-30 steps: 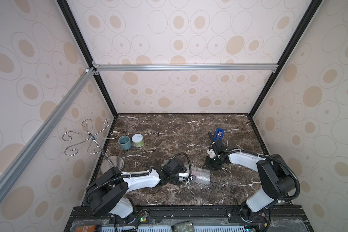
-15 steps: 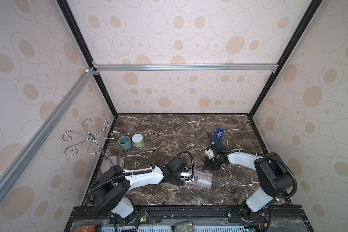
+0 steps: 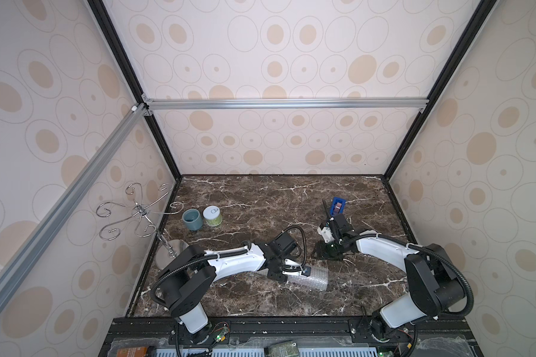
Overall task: Wrap wine bottles in bubble wrap
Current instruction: Wrap the wine bottle in bubble wrap.
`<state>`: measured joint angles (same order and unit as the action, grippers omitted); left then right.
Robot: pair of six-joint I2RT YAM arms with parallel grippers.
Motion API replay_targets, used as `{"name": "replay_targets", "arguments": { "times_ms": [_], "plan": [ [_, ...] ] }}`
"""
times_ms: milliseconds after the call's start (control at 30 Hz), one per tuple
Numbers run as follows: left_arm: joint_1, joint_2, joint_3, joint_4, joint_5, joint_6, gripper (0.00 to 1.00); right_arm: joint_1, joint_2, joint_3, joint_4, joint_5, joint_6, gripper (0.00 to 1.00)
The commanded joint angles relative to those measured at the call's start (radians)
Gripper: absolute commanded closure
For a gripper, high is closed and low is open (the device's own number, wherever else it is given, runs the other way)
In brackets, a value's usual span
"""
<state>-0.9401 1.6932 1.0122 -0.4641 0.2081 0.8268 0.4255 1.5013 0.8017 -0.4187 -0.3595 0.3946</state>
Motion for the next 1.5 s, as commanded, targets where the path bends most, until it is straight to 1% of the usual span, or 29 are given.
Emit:
{"name": "replay_targets", "arguments": {
  "times_ms": [0,67,200,300,400,433,533,600,733,867,967,1100,1233,1467],
  "plan": [
    [-0.006,0.131,0.009,-0.206,0.158,0.0,1.0,0.006,-0.14,-0.058,0.007,0.001,-0.049,0.48],
    [0.008,0.158,0.03,-0.232,0.182,-0.004,1.0,0.006,-0.247,-0.083,-0.007,0.042,-0.095,0.48],
    [0.035,0.205,0.072,-0.279,0.217,-0.011,1.0,0.007,-0.476,-0.09,-0.091,0.135,-0.231,0.48],
    [0.055,0.232,0.1,-0.308,0.238,-0.014,1.0,0.008,-0.619,-0.088,-0.125,0.143,-0.351,0.47],
    [0.078,0.256,0.129,-0.344,0.257,-0.019,1.0,0.031,-0.712,-0.068,-0.166,0.095,-0.487,0.46],
    [0.085,0.261,0.135,-0.352,0.277,-0.02,1.0,0.05,-0.728,-0.061,-0.18,0.098,-0.521,0.45],
    [0.098,0.283,0.154,-0.364,0.289,-0.036,1.0,0.152,-0.753,-0.041,-0.226,0.135,-0.648,0.45],
    [0.105,0.301,0.165,-0.378,0.288,-0.043,1.0,0.231,-0.752,-0.054,-0.232,0.179,-0.708,0.44],
    [0.119,0.334,0.19,-0.402,0.312,-0.06,1.0,0.383,-0.709,-0.096,-0.219,0.283,-0.754,0.43],
    [0.132,0.371,0.229,-0.442,0.338,-0.074,1.0,0.542,-0.611,-0.095,-0.218,0.425,-0.779,0.42],
    [0.134,0.382,0.24,-0.451,0.345,-0.079,1.0,0.621,-0.523,-0.081,-0.204,0.505,-0.809,0.41],
    [0.137,0.386,0.244,-0.454,0.351,-0.081,1.0,0.664,-0.416,-0.062,-0.162,0.559,-0.851,0.37],
    [0.136,0.394,0.246,-0.459,0.356,-0.084,1.0,0.666,-0.324,-0.048,-0.102,0.614,-0.896,0.35],
    [0.139,0.423,0.264,-0.493,0.387,-0.091,1.0,0.665,-0.207,-0.071,0.074,0.686,-1.01,0.32]
  ]
}}
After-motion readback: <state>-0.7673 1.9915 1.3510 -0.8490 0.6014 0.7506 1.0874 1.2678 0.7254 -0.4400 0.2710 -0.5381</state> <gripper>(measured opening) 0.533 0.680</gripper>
